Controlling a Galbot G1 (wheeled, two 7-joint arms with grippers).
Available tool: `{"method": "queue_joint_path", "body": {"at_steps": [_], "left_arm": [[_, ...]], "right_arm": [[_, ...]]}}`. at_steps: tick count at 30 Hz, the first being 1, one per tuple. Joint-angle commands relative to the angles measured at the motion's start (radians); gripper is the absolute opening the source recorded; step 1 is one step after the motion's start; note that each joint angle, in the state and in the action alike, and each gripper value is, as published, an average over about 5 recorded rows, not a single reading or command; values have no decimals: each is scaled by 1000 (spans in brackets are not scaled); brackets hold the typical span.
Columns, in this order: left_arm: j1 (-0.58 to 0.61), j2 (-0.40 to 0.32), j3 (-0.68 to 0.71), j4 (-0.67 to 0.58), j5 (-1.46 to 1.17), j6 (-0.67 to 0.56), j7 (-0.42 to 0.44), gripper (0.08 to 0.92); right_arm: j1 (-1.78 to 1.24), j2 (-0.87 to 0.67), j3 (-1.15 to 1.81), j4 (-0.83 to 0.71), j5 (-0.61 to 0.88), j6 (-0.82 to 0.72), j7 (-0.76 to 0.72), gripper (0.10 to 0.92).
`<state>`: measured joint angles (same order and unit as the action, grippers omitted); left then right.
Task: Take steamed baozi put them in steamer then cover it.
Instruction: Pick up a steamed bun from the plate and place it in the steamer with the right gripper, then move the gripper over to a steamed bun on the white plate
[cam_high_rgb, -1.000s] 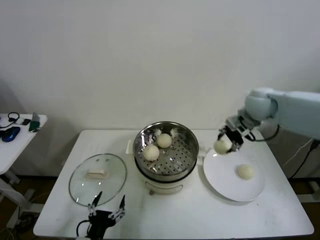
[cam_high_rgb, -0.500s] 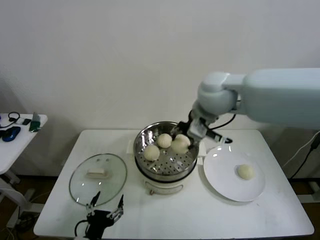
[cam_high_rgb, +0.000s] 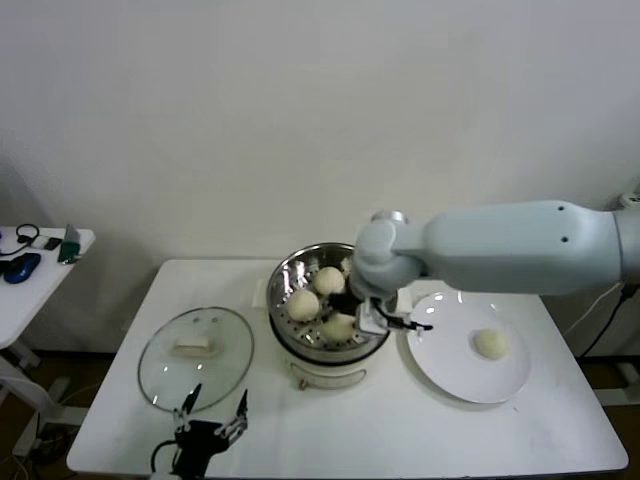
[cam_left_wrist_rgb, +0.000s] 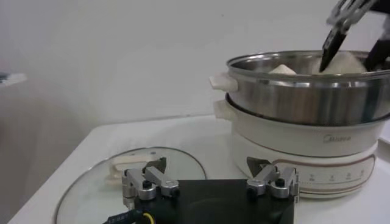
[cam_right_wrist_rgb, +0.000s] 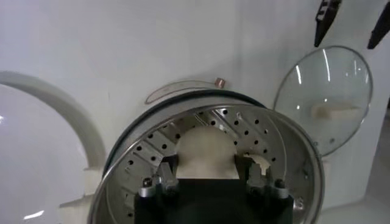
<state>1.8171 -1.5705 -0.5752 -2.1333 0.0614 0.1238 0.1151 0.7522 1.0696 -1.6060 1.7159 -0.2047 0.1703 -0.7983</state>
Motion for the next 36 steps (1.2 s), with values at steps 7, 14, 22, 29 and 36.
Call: {"method": "queue_joint_path", "body": {"at_steps": [7,14,22,29,36], "left_arm": [[6,1,11,-6,8,5,0,823],[16,2,18,-18,17,3,0,823],[23,2,28,-25,25,-2,0,823],[14,6,30,-20,19,-5,-2,823],[5,7,24,-18,8,-3,0,823]], "right_arm": [[-96,19,13,-58,-70,20,41,651],[75,-52,14,-74,63,77,-15,801],[406,-176,-215,-257,617,-3,-164,823],[414,-403,-351,-363,719,-182,-237,823],[2,-629,-107,-370,530,-279,-203,823]]}}
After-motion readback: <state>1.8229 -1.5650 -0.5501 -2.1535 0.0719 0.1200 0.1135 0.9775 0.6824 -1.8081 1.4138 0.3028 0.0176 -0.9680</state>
